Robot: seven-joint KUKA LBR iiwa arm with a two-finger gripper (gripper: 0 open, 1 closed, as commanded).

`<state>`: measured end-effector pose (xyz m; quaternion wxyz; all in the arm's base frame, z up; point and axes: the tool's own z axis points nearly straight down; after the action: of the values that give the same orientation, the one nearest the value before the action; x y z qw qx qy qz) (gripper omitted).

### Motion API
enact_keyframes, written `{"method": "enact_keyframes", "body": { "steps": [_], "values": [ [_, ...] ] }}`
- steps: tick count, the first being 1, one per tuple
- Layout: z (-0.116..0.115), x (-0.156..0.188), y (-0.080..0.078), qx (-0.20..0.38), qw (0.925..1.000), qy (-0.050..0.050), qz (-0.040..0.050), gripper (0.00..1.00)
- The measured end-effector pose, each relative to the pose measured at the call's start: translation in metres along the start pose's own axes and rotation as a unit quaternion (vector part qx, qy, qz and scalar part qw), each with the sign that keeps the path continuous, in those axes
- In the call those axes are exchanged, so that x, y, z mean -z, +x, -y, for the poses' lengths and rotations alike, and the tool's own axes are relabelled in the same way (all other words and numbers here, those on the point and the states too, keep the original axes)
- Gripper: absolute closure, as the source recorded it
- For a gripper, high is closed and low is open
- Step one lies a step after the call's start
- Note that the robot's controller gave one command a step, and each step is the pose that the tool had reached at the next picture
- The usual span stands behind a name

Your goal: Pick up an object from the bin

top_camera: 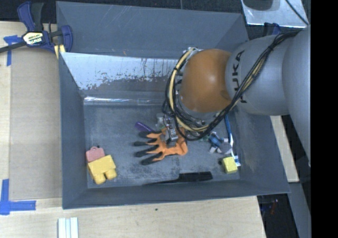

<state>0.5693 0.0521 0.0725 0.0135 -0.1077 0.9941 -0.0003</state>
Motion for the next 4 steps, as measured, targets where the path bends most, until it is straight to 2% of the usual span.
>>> {"method": "enact_keyframes", "body": {
  "steps": [1, 2, 4],
  "values": [
    [0.0, 0.0, 0.0, 0.0, 1.0, 0.0, 0.0, 1.0],
    [0.0, 0.034, 0.002, 0.0, 1.0, -0.001, -0.0052, 1.0],
    [0.001, 0.091, -0.001, -0.001, 1.0, 0.0, -0.0007, 1.0]
  ]
}}
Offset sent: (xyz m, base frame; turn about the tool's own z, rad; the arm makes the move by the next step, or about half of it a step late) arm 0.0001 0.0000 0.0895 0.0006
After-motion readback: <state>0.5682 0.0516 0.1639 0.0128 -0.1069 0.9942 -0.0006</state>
